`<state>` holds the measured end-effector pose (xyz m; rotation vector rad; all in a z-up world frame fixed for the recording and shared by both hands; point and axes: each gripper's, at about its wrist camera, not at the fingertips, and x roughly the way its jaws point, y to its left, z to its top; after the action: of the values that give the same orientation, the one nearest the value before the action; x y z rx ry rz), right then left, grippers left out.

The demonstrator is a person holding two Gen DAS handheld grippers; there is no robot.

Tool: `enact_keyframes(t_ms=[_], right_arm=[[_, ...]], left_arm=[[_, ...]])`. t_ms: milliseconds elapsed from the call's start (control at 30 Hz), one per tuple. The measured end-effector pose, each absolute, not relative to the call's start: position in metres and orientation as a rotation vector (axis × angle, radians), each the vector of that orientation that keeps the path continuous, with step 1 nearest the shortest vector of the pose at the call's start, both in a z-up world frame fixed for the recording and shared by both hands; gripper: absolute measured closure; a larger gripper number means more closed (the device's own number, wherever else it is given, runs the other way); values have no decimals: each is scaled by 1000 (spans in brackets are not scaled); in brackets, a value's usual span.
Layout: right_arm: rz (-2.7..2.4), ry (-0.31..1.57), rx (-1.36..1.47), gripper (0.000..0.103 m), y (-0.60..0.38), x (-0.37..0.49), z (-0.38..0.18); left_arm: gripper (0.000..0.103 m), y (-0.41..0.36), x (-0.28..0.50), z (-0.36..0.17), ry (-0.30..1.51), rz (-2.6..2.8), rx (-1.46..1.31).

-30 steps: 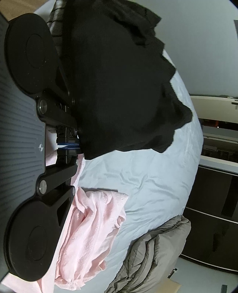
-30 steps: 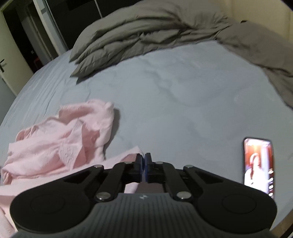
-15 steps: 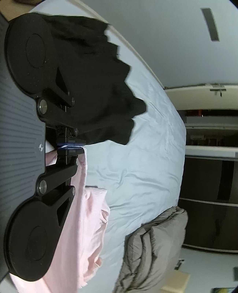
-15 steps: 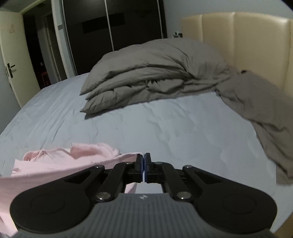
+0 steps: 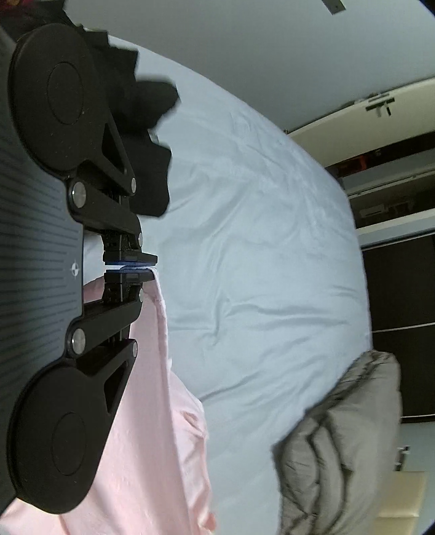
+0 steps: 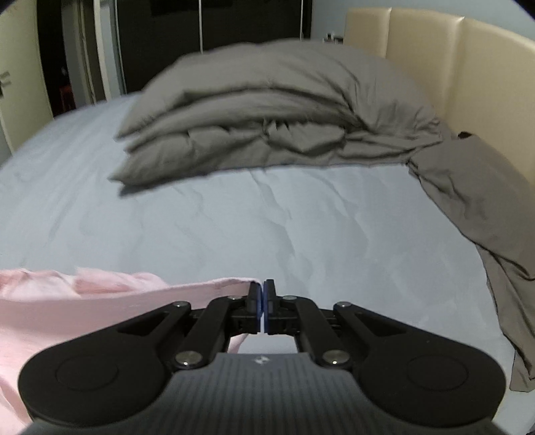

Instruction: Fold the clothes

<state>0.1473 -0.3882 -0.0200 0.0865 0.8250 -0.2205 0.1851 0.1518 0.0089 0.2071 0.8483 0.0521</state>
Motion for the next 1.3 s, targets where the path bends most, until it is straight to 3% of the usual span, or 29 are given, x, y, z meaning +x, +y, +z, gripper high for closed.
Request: enact_keyframes(t_ms=[333, 500, 533, 667, 733, 1100, 1300], right_arm=[[-175, 929, 63, 96, -382, 189, -75], [-153, 913, 83, 95, -380, 185, -66], [-148, 906, 85, 95, -379, 183, -63], [-99, 878, 86, 88, -370, 171, -49], [-63, 868, 79, 53, -363, 166, -43], [248, 867, -29, 53, -320, 138, -26], [516, 913, -85, 42, -295, 121, -38]], left_arm=[[99, 158, 226, -45, 968, 32, 141], [61, 166, 217, -31, 941, 22, 112], [59, 166, 214, -26, 928, 14, 111], [57, 160, 199, -10, 886, -46, 125], [56, 150, 189, -5, 872, -104, 154], [52, 79, 168, -19, 908, -315, 314], [50, 69, 178, -36, 963, -293, 270]])
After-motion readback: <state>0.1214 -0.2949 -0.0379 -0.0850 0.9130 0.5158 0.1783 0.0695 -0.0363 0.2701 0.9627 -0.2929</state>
